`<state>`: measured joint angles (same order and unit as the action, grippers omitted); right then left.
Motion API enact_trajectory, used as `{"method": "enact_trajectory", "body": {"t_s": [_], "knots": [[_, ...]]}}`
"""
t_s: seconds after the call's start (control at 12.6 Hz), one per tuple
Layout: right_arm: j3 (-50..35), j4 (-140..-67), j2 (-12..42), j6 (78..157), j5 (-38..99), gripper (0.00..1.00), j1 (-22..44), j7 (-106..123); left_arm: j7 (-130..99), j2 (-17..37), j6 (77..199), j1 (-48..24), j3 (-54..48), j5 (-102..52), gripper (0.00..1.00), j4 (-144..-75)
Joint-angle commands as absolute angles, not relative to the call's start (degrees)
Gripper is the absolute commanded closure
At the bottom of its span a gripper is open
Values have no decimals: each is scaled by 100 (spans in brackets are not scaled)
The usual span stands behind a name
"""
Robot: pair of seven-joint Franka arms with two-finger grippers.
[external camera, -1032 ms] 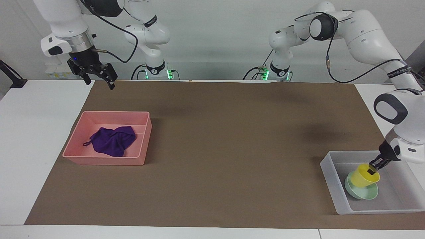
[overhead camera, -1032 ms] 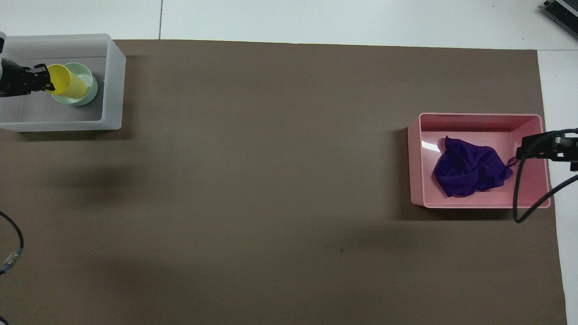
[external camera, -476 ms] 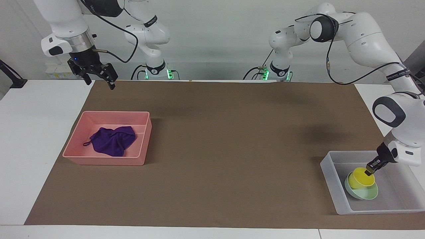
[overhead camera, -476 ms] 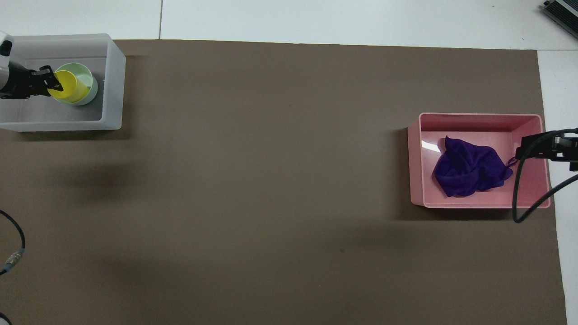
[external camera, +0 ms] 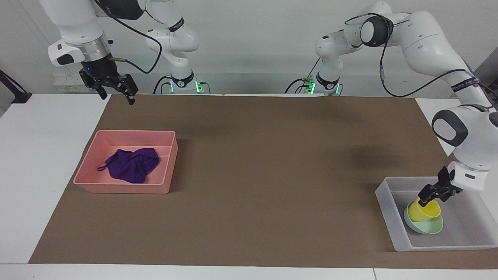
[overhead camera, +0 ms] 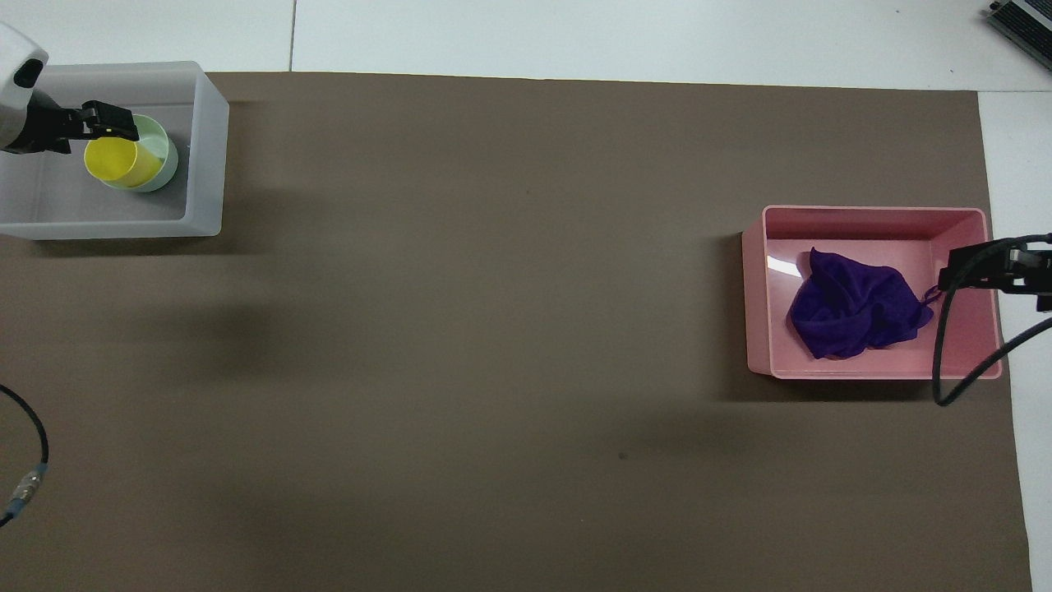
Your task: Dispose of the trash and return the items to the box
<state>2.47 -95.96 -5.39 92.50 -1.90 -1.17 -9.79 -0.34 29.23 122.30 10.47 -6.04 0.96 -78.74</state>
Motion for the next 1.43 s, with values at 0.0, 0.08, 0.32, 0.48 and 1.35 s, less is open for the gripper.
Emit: {"method": "enact_trajectory", "body": {"t_s": [0.0, 0.08, 0.32, 0.48, 1.35], "knots": [[220, -9642, -606, 9185, -88, 0, -185, -817, 18, 1727, 12138, 609, -536, 202, 0, -9058], [220, -9642, -606, 9185, -88, 0, -185, -817, -9, 1392, 12094, 441, -536, 193, 0, -9366], [220, -9642, -606, 9185, -88, 0, -185, -817, -44, 845, 11376, 54, -545, 193, 0, -9501], [220, -9642, -606, 9185, -88, 0, -185, -817, -35, 486, 10909, -87, -554, 185, 0, -9553], [220, -9642, -606, 9185, -88, 0, -185, -817, 114, 44, 9721, -272, -589, 105, 0, -9290]]}}
